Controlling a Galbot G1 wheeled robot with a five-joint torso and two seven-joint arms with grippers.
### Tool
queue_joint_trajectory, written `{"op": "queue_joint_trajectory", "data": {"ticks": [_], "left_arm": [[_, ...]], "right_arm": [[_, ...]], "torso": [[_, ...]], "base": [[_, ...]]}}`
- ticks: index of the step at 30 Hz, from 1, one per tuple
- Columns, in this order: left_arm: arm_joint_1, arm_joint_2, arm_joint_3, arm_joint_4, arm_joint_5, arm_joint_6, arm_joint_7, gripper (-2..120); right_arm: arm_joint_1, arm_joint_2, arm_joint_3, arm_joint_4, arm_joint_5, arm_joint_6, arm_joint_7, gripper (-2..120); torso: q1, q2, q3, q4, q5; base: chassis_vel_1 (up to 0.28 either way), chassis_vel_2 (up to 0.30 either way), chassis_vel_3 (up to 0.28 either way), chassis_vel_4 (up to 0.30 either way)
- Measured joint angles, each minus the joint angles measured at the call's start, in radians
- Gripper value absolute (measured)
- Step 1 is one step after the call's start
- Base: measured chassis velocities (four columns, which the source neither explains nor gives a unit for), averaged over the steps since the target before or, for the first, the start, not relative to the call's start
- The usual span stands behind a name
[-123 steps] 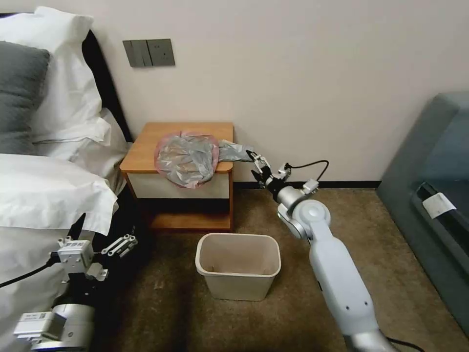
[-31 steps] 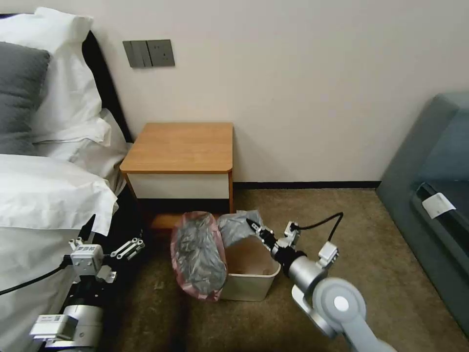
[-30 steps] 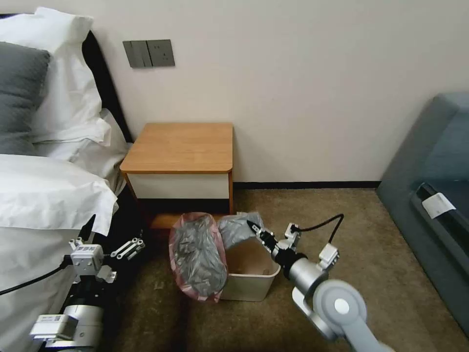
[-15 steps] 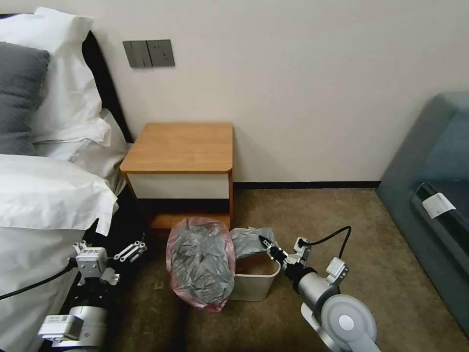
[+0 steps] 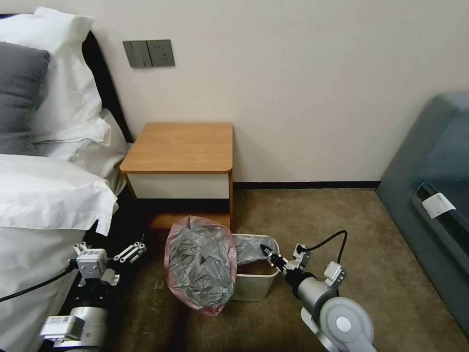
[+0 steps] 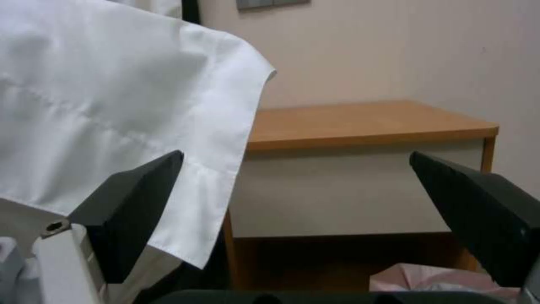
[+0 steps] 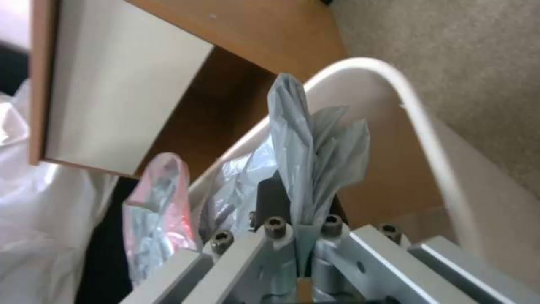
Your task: Pick up the garbage bag from the table and place it over the trash can.
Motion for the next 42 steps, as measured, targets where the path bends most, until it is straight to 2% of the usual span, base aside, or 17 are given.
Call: {"op": "queue_joint_trajectory", "data": {"ticks": [12, 14, 17, 18, 21, 22, 25, 26, 28, 29, 31, 32, 33, 35, 39, 40, 42], "left_arm": [[-0.004, -0.005, 0.004, 0.009, 0.001, -0.017, -0.001, 100], [-0.004, -0.006, 0.003, 0.009, 0.001, -0.019, -0.001, 100], [-0.004, -0.006, 0.002, 0.010, 0.001, -0.020, -0.001, 100], [-0.003, -0.007, 0.001, 0.011, 0.001, -0.021, -0.001, 100], [-0.003, -0.007, 0.001, 0.011, 0.001, -0.021, -0.001, 100], [-0.003, -0.010, 0.001, 0.014, 0.001, -0.023, -0.001, 100], [-0.003, -0.010, 0.001, 0.014, 0.001, -0.023, -0.001, 100], [-0.005, -0.012, 0.002, 0.017, 0.003, -0.024, 0.001, 100], [-0.005, -0.012, 0.002, 0.017, 0.003, -0.024, 0.001, 100], [-0.005, -0.012, 0.002, 0.019, 0.004, -0.024, 0.003, 100], [-0.005, -0.012, 0.002, 0.019, 0.004, -0.024, 0.003, 100], [-0.005, -0.012, 0.002, 0.021, 0.005, -0.024, 0.004, 100], [-0.005, -0.012, 0.002, 0.021, 0.005, -0.024, 0.004, 100], [-0.005, -0.015, 0.002, 0.022, 0.006, -0.025, 0.005, 100], [-0.005, -0.017, 0.003, 0.023, 0.007, -0.027, 0.006, 100], [-0.004, -0.020, 0.003, 0.024, 0.008, -0.030, 0.007, 100], [-0.003, -0.024, 0.003, 0.025, 0.010, -0.033, 0.008, 100]], "right_arm": [[0.070, 0.037, -0.035, -0.031, 0.018, -0.016, 0.099, 0], [0.078, 0.041, -0.038, -0.032, 0.029, -0.017, 0.116, 9], [0.079, 0.041, -0.037, -0.030, 0.039, -0.017, 0.125, 14], [0.078, 0.039, -0.032, -0.023, 0.053, -0.018, 0.132, 22], [0.078, 0.039, -0.032, -0.023, 0.053, -0.018, 0.132, 22], [0.069, 0.035, -0.022, -0.012, 0.060, -0.019, 0.133, 35], [0.069, 0.035, -0.022, -0.012, 0.060, -0.019, 0.133, 35], [0.056, 0.035, -0.008, 0.008, 0.087, -0.020, 0.133, 52], [0.056, 0.035, -0.008, 0.008, 0.087, -0.020, 0.133, 52], [0.050, 0.036, 0.001, 0.023, 0.112, -0.024, 0.136, 61], [0.050, 0.036, 0.001, 0.023, 0.112, -0.024, 0.136, 61], [0.048, 0.038, 0.007, 0.034, 0.137, -0.026, 0.145, 72], [0.048, 0.038, 0.007, 0.034, 0.137, -0.026, 0.145, 72], [0.050, 0.039, 0.010, 0.051, 0.154, -0.031, 0.164, 86], [0.047, 0.035, 0.012, 0.060, 0.158, -0.032, 0.167, 92], [0.044, 0.030, 0.015, 0.069, 0.161, -0.032, 0.170, 98], [0.038, 0.022, 0.019, 0.082, 0.166, -0.033, 0.174, 100]], "torso": [[0.000, 0.000, 0.000, 0.0000, 0.0000], [0.000, 0.000, 0.000, 0.0000, 0.0000], [0.000, 0.000, 0.000, 0.0000, 0.0000], [0.000, 0.000, 0.000, 0.0001, 0.0000], [0.000, 0.000, 0.000, 0.0001, 0.0000], [0.000, 0.000, 0.000, 0.0000, 0.0000], [0.000, 0.000, 0.000, 0.0000, 0.0000], [0.000, 0.000, 0.000, 0.0000, 0.0000], [0.000, 0.000, 0.000, 0.0000, 0.0000], [0.000, 0.000, 0.000, 0.0000, 0.0000], [0.000, 0.000, 0.000, 0.0000, 0.0000], [0.000, 0.000, 0.000, 0.0000, 0.0000], [0.000, 0.000, 0.000, 0.0000, 0.0000], [0.000, 0.000, 0.000, 0.0000, 0.0000], [0.000, 0.000, 0.000, 0.0000, 0.0000], [0.000, 0.000, 0.000, 0.0000, 0.0000], [0.000, 0.000, 0.000, 0.0000, 0.0000]], "base": [[0.000, 0.000, 0.000, 0.000], [0.000, 0.000, 0.000, 0.000], [0.000, 0.000, 0.000, 0.000], [0.000, 0.000, 0.000, 0.000], [0.000, 0.000, 0.000, 0.000], [0.000, 0.000, 0.000, 0.000], [0.000, 0.000, 0.000, 0.000], [0.000, 0.000, 0.000, 0.000], [0.000, 0.000, 0.000, 0.000], [0.000, 0.000, 0.000, 0.000], [0.000, 0.000, 0.000, 0.000], [0.000, 0.000, 0.000, 0.000], [0.000, 0.000, 0.000, 0.000], [0.000, 0.000, 0.000, 0.000], [0.000, 0.000, 0.000, 0.000], [0.000, 0.000, 0.000, 0.000], [0.000, 0.000, 0.000, 0.000]]}}
